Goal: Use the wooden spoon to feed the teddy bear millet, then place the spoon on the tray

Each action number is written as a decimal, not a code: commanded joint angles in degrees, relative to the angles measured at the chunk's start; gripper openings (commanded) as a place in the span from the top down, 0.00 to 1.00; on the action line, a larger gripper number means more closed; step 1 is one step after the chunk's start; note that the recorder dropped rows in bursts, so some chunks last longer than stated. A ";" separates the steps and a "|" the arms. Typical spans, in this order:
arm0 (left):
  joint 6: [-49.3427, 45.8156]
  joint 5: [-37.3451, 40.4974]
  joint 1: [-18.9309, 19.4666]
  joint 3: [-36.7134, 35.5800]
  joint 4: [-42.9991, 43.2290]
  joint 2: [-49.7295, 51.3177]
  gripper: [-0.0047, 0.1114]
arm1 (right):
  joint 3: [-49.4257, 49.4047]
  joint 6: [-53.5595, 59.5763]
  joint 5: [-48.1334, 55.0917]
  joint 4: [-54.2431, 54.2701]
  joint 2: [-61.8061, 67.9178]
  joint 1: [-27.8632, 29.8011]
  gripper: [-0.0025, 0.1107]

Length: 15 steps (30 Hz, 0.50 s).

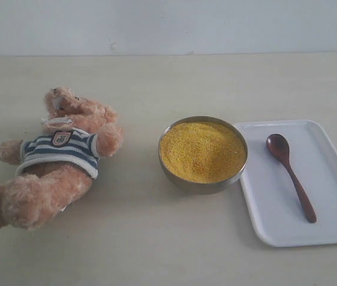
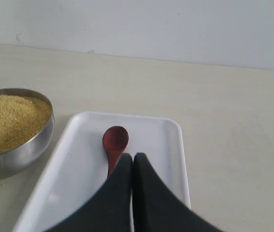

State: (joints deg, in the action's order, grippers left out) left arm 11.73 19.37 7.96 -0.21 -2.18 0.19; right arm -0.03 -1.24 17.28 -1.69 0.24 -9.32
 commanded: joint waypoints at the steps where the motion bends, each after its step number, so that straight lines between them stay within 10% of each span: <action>1: -0.19 -0.44 0.12 0.21 0.15 -0.19 0.93 | 0.03 0.06 -9.98 0.18 -0.24 0.19 0.98; 8: -0.19 -0.44 0.12 0.21 0.15 -0.19 0.93 | 0.03 -15.00 -28.91 12.07 -0.24 0.19 0.98; 15: -0.19 -0.44 0.12 0.21 0.15 -0.19 0.93 | 1.97 -30.67 -24.93 10.86 -0.24 0.19 0.98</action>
State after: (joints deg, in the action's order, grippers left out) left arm 11.73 19.37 7.96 -0.21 -2.18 0.19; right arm -0.03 -28.29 -11.21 10.31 0.24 -9.32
